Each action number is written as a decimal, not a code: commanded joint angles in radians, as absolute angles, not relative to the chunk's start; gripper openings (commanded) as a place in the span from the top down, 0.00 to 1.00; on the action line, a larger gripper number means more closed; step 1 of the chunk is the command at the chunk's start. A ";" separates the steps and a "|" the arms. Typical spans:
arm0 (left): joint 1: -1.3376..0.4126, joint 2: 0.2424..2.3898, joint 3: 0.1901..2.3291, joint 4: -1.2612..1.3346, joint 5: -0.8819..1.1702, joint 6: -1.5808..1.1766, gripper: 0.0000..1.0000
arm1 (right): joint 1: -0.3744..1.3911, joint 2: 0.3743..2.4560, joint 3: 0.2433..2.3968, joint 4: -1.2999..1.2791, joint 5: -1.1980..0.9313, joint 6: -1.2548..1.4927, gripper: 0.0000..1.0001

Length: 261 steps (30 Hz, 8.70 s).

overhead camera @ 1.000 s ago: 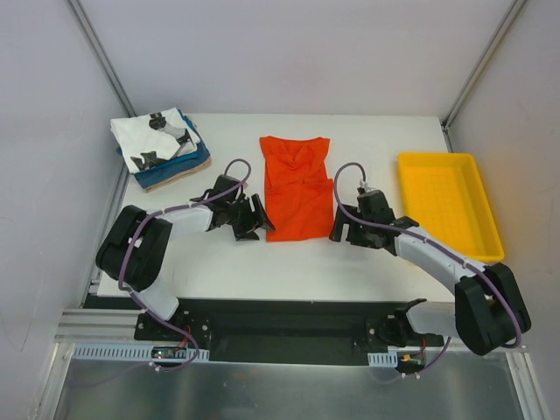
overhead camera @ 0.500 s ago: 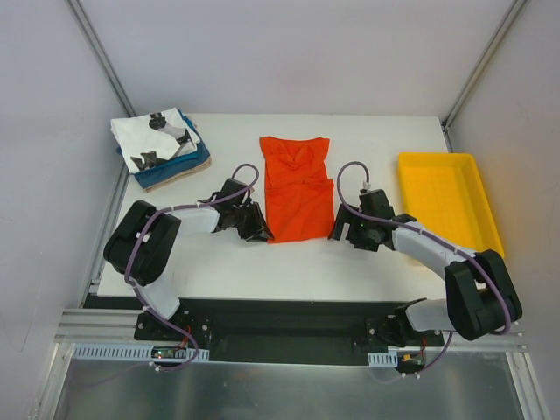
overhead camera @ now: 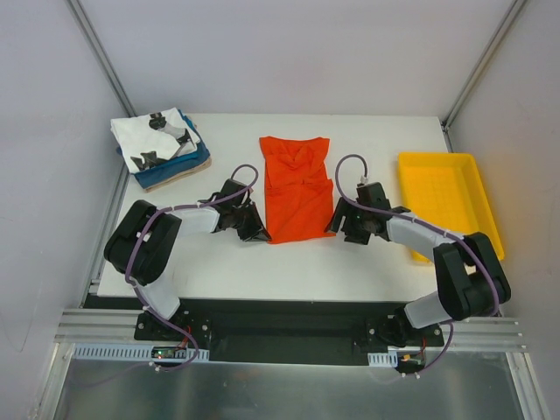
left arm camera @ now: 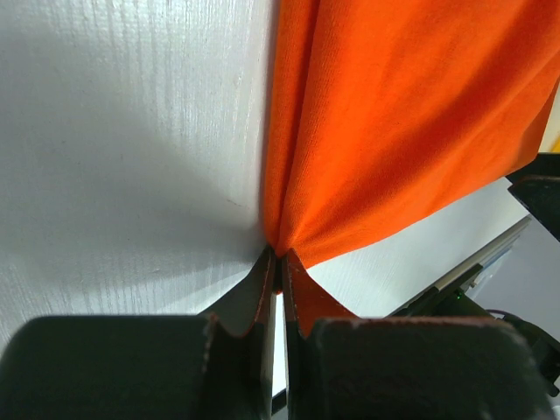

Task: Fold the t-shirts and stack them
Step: Fold the tshirt, then neatly place the folded tshirt to the corner

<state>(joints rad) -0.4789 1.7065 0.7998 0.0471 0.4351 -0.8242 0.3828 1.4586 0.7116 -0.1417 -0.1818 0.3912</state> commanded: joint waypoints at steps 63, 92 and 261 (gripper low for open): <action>-0.697 0.848 0.768 -0.442 0.091 -0.821 1.00 | 0.772 0.871 1.015 -0.749 0.290 0.355 0.98; -0.402 1.273 1.029 -0.399 0.130 -0.693 1.00 | 0.403 1.350 1.206 -0.502 -0.155 0.241 1.00; 0.080 2.119 2.226 -0.538 -0.759 -0.138 0.01 | 0.546 0.825 0.603 -0.531 0.499 0.236 0.03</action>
<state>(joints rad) 0.0734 2.2208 2.2620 -0.5549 -0.7673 -0.0902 0.5449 0.8326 0.5629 -0.5419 0.4797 0.2417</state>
